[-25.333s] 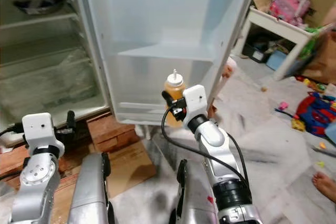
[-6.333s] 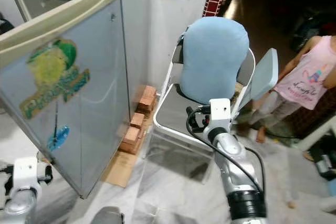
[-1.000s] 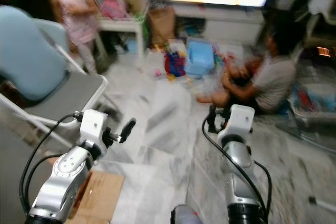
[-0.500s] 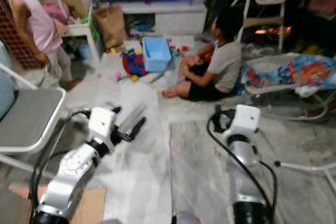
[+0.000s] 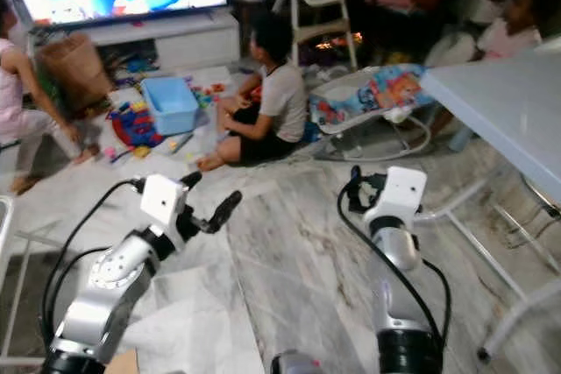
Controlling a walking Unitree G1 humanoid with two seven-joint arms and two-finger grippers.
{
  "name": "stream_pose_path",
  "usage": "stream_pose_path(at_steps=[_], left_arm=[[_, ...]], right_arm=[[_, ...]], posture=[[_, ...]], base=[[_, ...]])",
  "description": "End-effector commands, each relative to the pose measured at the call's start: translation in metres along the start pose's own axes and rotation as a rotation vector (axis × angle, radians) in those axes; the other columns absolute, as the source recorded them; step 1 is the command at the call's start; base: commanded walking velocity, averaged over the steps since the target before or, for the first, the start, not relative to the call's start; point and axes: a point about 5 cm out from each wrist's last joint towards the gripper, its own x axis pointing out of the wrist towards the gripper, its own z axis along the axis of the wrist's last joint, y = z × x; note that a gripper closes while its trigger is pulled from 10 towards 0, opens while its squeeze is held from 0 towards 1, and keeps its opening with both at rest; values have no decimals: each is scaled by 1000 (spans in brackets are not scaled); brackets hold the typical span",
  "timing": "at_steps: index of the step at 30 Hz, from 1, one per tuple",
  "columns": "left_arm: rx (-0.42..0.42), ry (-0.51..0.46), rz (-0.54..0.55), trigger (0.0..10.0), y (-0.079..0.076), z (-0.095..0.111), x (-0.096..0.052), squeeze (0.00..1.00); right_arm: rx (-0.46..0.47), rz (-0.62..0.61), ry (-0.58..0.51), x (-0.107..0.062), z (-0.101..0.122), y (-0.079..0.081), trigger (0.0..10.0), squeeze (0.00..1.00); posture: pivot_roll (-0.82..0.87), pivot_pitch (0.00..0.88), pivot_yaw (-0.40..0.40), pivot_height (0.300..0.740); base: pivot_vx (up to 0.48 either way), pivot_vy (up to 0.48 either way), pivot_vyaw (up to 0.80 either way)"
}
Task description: Restocking fridge
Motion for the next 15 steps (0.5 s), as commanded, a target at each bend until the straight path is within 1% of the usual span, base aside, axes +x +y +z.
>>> stream_pose_path(at_steps=[1,11,15], left_arm=[[-4,-15,-15,10000,-3,4,1,0],[-9,-20,-25,10000,-6,6,2,0],[-12,-19,-32,10000,-10,6,2,0]], right_arm=[[-5,-16,-5,0,3,-4,10000,0],[0,-23,-5,-1,3,-2,10000,0],[-1,-24,-8,-1,3,-2,10000,0]], posture=[[-2,0,-10,740],[-2,0,-3,740],[-2,0,-1,740]], base=[[0,0,-800],[0,0,-800],[263,0,-800]])
